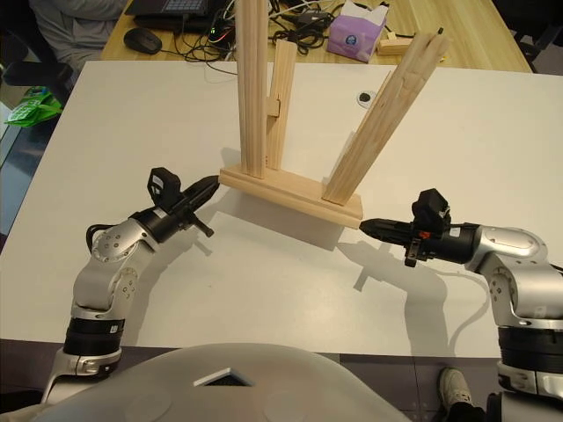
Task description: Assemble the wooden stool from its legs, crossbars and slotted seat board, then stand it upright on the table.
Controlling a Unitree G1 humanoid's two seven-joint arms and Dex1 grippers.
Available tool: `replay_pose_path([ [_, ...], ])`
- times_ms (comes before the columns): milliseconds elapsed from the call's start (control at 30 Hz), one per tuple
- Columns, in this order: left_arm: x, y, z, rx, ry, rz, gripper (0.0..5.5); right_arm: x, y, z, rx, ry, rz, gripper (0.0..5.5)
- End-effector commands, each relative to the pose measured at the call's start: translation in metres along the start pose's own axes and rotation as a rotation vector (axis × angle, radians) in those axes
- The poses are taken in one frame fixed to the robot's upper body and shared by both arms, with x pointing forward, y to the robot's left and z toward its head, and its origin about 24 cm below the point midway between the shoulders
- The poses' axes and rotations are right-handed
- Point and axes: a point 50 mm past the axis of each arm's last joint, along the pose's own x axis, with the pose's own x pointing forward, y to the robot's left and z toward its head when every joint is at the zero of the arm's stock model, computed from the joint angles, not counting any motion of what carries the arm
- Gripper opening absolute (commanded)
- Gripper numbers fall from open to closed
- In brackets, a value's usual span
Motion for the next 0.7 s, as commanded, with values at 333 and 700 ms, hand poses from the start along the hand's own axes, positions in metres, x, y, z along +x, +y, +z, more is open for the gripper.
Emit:
replay_pose_path([
  [333, 0.015, -0.031, 0.022, -0.096, -0.149, -0.197, 0.02, 0.018, 0.009, 0.026, -0.014, -0.155, 0.106, 0.0],
  [700, 0.017, -0.031, 0.03, -0.142, -0.194, -0.189, 0.02, 0.016, 0.004, 0.033, 0.02, -0.203, 0.084, 0.0],
])
